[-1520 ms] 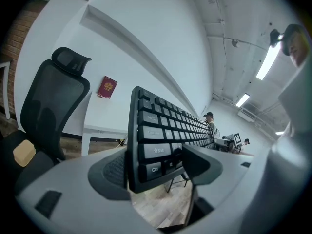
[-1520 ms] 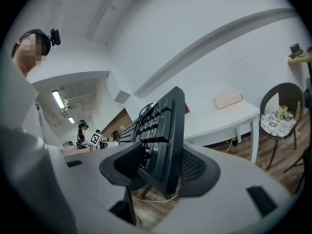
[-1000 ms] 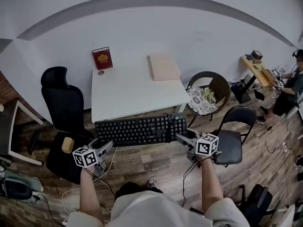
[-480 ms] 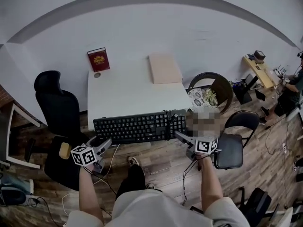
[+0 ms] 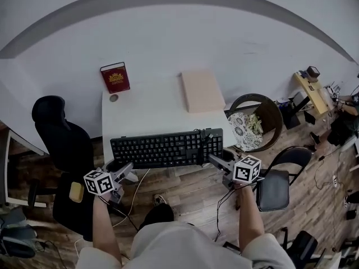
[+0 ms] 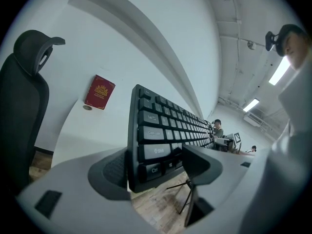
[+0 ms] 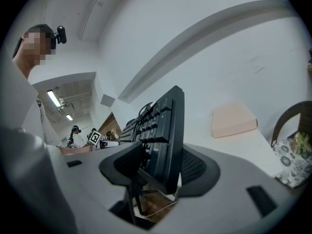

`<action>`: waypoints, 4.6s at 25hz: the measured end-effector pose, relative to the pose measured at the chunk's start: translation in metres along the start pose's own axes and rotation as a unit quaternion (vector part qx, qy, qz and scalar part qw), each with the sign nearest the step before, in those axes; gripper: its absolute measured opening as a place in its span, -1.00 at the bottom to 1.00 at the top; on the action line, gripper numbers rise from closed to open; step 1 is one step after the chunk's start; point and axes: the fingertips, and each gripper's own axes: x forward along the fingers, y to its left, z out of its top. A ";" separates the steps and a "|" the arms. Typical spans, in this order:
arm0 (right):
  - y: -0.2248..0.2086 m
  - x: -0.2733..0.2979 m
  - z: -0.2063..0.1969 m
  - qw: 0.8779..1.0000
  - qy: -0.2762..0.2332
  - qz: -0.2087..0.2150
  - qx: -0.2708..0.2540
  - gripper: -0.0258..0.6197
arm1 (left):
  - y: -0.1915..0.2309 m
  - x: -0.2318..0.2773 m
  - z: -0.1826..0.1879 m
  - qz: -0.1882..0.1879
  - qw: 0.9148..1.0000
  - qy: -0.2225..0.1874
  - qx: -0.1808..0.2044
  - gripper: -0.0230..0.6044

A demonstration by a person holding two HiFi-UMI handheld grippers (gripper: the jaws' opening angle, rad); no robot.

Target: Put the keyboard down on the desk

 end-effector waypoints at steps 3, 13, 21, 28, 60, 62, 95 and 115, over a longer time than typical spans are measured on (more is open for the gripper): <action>-0.019 0.044 0.016 1.000 0.001 -0.003 0.007 -0.27 | 0.039 0.021 0.029 0.000 1.000 0.000 -0.002 0.12; -0.041 0.089 0.020 0.999 0.018 0.014 0.038 -0.27 | 0.069 0.028 0.045 0.026 0.999 0.014 -0.014 0.12; -0.076 0.149 0.025 0.997 0.045 0.048 0.049 -0.26 | 0.108 0.040 0.049 0.066 0.997 0.013 -0.045 0.12; -0.105 0.205 0.039 0.992 0.084 0.085 0.042 -0.26 | 0.138 0.050 0.052 0.108 0.991 0.003 -0.076 0.12; -0.176 0.236 -0.043 0.971 0.185 0.069 0.136 -0.26 | 0.184 0.094 -0.028 0.146 0.971 0.078 -0.172 0.12; -0.179 0.238 -0.049 0.969 0.188 0.066 0.142 -0.26 | 0.187 0.096 -0.031 0.144 0.970 0.086 -0.175 0.12; -0.187 0.236 -0.087 0.933 0.260 -0.001 0.249 -0.22 | 0.202 0.106 -0.053 0.152 0.950 0.135 -0.236 0.13; -0.206 0.235 -0.093 0.932 0.336 -0.112 0.079 -0.09 | 0.205 0.110 -0.059 0.188 0.945 0.182 -0.198 0.16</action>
